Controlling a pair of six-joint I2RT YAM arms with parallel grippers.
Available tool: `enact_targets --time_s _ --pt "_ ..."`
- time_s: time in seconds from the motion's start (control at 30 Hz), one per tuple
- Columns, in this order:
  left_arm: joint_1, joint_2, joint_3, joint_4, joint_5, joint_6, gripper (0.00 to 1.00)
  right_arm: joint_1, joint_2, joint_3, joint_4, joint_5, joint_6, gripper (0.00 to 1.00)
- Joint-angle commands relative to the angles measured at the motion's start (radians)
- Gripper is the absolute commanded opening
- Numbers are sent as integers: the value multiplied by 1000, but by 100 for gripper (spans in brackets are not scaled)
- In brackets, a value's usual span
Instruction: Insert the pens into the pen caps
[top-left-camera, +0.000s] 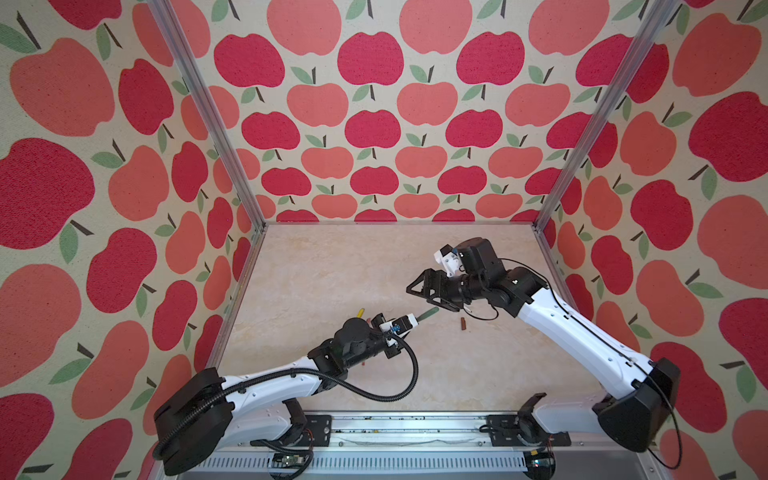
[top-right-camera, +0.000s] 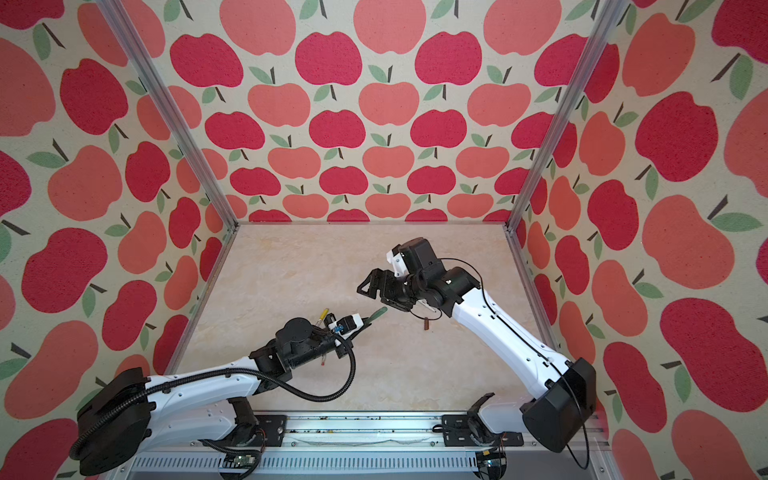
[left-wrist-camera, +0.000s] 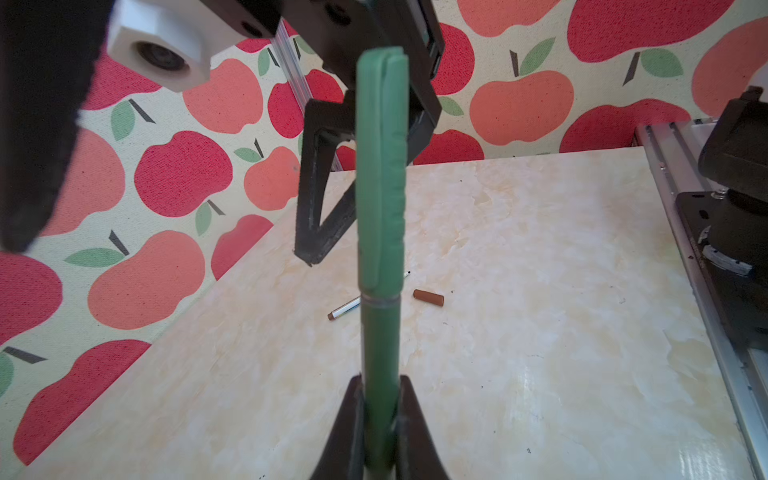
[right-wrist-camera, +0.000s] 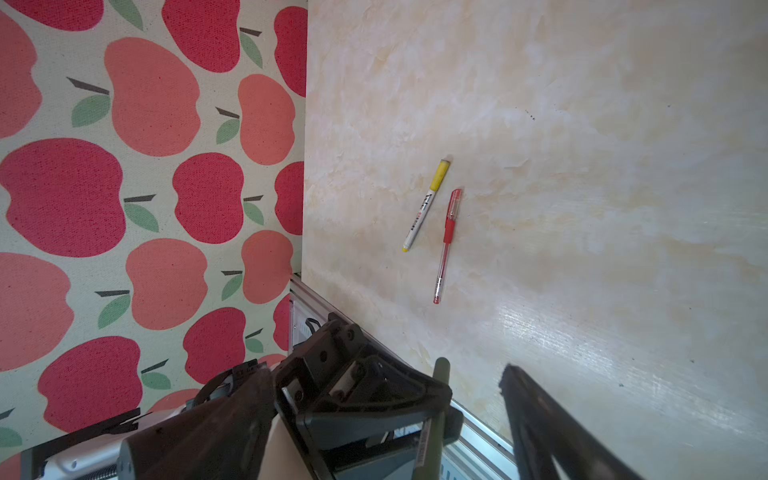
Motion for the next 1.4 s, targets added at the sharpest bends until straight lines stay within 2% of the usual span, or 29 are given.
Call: enact_targets --time_s 0.0,0.3,1.13,1.37 --pt "-22 22 33 -22 -71 69 0 15 11 44 -22 10 11 88" --pt "-34 46 47 -5 -110 72 0 42 31 13 25 12 45 86" --pt "-38 52 56 -12 -118 57 0 60 32 -7 34 17 47 85" --pt "-53 41 76 -3 -115 64 0 60 42 -54 84 0 68 85"
